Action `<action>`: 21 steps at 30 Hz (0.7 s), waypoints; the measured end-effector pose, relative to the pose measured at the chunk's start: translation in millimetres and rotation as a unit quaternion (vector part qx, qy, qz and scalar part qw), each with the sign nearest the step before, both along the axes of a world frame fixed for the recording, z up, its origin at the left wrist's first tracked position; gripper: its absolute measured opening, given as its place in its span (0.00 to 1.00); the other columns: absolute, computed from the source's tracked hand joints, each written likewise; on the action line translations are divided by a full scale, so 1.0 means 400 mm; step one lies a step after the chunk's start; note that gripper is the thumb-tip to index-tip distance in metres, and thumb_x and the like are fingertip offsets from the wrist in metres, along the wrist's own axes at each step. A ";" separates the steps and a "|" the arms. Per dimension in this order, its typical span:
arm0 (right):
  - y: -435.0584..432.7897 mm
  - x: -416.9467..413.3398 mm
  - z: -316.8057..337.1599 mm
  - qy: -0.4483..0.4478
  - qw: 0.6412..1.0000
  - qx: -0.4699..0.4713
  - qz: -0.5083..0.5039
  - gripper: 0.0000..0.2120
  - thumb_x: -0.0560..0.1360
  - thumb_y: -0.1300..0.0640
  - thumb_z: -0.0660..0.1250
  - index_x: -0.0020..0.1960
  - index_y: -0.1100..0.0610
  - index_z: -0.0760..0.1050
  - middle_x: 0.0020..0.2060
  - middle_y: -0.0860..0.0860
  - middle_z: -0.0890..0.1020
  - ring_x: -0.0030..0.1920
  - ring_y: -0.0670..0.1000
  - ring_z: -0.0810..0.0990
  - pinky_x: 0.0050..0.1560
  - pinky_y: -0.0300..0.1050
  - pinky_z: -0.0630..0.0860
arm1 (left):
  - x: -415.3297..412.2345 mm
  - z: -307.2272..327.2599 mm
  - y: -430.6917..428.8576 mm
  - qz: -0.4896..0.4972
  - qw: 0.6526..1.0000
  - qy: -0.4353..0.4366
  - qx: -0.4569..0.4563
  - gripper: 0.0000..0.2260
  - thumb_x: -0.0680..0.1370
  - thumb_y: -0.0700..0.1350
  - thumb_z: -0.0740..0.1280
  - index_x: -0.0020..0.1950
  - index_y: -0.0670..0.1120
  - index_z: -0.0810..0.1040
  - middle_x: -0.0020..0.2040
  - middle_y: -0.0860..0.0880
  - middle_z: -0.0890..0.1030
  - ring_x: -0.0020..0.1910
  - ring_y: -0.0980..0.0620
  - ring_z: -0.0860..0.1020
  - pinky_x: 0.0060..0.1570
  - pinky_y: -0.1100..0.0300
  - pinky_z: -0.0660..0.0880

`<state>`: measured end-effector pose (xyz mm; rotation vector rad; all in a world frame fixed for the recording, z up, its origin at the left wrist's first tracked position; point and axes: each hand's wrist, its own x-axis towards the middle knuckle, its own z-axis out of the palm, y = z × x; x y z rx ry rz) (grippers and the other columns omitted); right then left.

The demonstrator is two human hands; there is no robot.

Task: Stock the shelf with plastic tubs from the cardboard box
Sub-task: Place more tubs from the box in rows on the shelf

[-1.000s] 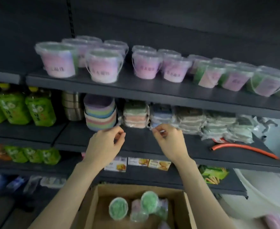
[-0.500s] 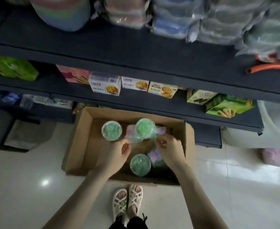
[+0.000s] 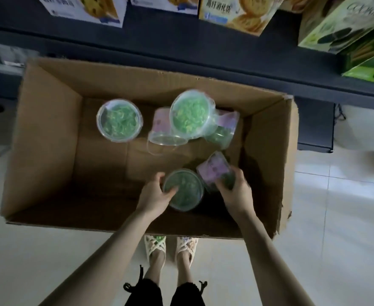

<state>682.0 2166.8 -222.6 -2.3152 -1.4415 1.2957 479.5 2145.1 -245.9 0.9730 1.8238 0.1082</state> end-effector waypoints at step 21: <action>0.007 0.008 0.530 0.179 0.959 0.214 -0.039 0.20 0.70 0.33 0.65 0.55 0.42 0.79 0.44 0.39 0.84 0.43 0.40 0.80 0.43 0.36 0.74 | -0.048 0.581 -0.039 0.229 0.938 -0.084 0.246 0.12 0.71 0.55 0.70 0.48 0.52 0.72 0.46 0.48 0.80 0.41 0.55 0.81 0.30 0.57 0.80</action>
